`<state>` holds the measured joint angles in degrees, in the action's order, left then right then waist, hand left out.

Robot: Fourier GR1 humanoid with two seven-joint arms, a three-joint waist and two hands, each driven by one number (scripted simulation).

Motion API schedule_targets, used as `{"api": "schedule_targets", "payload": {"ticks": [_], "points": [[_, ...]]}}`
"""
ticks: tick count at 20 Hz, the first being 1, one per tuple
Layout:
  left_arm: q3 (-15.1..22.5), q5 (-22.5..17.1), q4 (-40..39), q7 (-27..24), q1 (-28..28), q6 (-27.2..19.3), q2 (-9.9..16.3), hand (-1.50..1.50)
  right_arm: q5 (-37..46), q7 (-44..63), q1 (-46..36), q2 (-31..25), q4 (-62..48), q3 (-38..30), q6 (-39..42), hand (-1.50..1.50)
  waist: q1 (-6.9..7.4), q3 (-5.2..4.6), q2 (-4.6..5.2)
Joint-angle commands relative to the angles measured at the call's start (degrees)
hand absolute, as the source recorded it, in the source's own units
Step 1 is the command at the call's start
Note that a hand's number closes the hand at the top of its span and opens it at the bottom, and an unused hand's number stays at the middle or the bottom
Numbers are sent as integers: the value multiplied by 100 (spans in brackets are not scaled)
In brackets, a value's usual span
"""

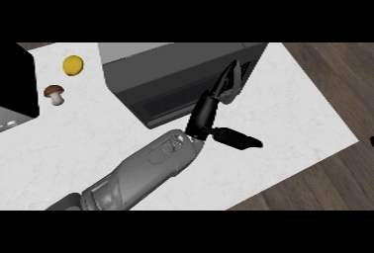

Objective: Pick up the milk, place it into the microwave and close the microwave

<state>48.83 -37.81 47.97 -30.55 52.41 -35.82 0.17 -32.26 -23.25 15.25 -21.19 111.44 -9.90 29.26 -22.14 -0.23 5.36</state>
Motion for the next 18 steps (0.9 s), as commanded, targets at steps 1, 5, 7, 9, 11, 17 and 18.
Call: {"api": "schedule_targets", "payload": {"ticks": [1, 5, 7, 9, 11, 17, 18], "points": [[-59, -195, -212, -83, 208, -26, -16, -150, -110, 79, -75, -111, 38, -52, 33, -150, -122, 0, 35], [-28, -314, -265, -187, 322, -48, -15, -150, -242, 164, -166, -163, -9, -90, 4, -150, -124, 9, 38], [33, -361, -299, -268, 280, -105, -15, -150, -311, 193, -234, -191, 0, -126, -22, -150, -131, 7, 42], [34, -455, -328, -279, 314, -90, -15, -150, -371, 284, -227, -275, 49, -129, 4, -150, -150, 0, 19], [52, -502, -358, -389, 296, -112, -15, -150, -386, 292, -253, -282, -20, -137, 4, -150, -158, 6, 60], [127, -722, -398, -448, 378, -153, -16, -150, -510, 377, -348, -396, -14, -170, 42, -150, -228, 11, 41], [135, -742, -441, -494, 348, -163, -16, -150, -565, 423, -341, -427, 16, -197, 21, -150, -228, 2, 34]]}}
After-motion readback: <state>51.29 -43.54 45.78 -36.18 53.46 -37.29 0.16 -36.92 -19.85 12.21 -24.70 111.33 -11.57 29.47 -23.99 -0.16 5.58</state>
